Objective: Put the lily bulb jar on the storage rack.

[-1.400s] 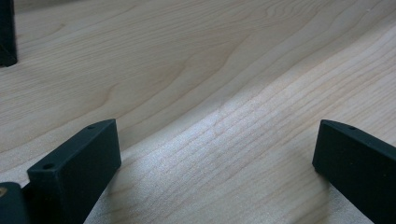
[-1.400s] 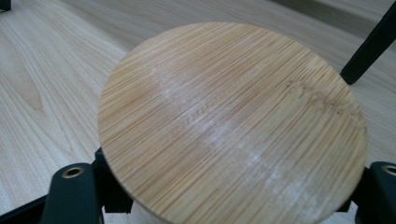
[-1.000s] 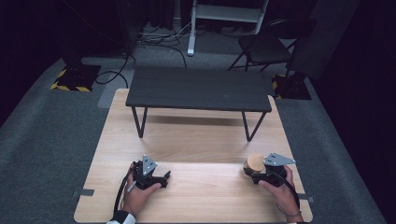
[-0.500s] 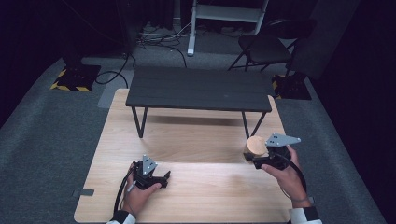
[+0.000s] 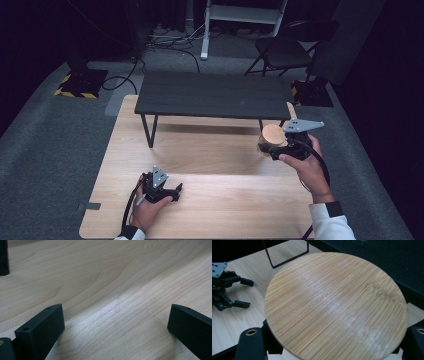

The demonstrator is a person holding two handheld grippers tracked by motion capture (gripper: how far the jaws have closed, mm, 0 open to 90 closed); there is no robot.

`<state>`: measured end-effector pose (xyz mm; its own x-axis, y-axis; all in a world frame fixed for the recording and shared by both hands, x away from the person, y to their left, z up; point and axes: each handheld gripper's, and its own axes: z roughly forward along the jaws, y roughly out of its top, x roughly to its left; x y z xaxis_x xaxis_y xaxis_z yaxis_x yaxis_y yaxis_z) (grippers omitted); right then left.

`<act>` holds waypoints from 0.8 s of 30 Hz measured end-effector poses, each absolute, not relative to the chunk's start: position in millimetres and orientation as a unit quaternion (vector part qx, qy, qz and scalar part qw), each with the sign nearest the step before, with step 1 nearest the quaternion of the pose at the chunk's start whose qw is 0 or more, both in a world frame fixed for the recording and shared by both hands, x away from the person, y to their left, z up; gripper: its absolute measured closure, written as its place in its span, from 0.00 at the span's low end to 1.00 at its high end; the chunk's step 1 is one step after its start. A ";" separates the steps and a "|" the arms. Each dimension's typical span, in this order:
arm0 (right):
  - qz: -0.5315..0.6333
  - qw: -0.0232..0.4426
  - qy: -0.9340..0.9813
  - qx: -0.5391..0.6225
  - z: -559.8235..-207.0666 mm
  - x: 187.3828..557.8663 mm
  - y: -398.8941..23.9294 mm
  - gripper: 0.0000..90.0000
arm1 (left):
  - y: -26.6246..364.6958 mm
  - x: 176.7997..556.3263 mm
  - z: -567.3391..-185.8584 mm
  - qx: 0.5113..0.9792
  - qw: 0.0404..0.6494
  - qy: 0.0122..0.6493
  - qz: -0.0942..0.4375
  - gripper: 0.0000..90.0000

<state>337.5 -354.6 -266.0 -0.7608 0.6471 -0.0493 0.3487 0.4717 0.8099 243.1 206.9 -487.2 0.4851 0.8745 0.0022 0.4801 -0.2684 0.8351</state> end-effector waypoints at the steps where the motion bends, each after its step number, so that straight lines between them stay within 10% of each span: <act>1: 0.418 0.180 0.840 0.295 -262.8 338.9 -352.7 0.28 | 206.9 243.1 -487.2 0.759 0.408 0.446 0.241 0.01; 24: 0.414 0.181 0.837 0.310 -203.9 382.7 -325.7 0.28 | 206.0 243.2 -487.1 0.758 0.407 0.448 0.242 0.01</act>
